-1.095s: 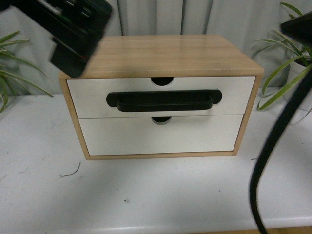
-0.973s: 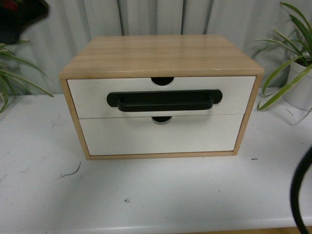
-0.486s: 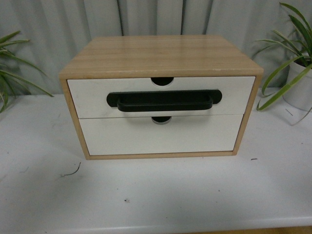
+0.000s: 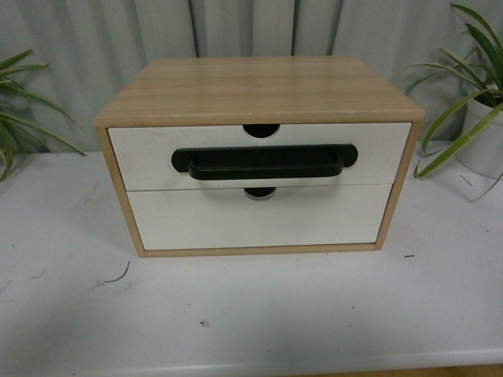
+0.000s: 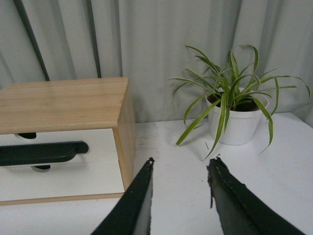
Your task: Close drawer sideways
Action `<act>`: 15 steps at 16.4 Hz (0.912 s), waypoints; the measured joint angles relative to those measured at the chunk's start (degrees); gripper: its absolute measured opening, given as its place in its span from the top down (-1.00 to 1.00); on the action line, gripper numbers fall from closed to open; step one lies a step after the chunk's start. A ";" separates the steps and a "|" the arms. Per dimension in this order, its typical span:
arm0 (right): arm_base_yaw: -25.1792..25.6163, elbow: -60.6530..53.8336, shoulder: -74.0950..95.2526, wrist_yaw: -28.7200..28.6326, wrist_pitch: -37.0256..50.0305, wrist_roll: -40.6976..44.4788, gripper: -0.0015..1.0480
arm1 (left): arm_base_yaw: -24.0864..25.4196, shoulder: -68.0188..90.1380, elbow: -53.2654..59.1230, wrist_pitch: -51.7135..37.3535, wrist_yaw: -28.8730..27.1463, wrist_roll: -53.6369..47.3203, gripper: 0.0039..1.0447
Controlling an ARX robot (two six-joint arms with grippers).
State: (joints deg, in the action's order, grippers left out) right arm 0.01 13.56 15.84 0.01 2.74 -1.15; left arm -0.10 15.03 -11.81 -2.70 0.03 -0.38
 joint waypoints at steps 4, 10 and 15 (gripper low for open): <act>0.00 -4.79 -6.64 0.02 -4.39 0.96 0.96 | 0.00 -9.22 4.13 4.42 -0.02 0.17 0.97; 0.00 -7.78 -10.80 0.02 -3.80 1.03 0.96 | 0.00 -10.54 6.73 3.78 -0.02 0.17 0.97; 0.00 -10.34 -12.90 0.02 -3.23 1.03 0.96 | 0.00 -12.35 8.90 3.19 -0.04 0.17 0.97</act>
State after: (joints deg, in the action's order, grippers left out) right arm 0.01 3.22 2.94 0.03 -0.49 -0.12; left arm -0.10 2.68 -2.92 0.49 -0.01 -0.21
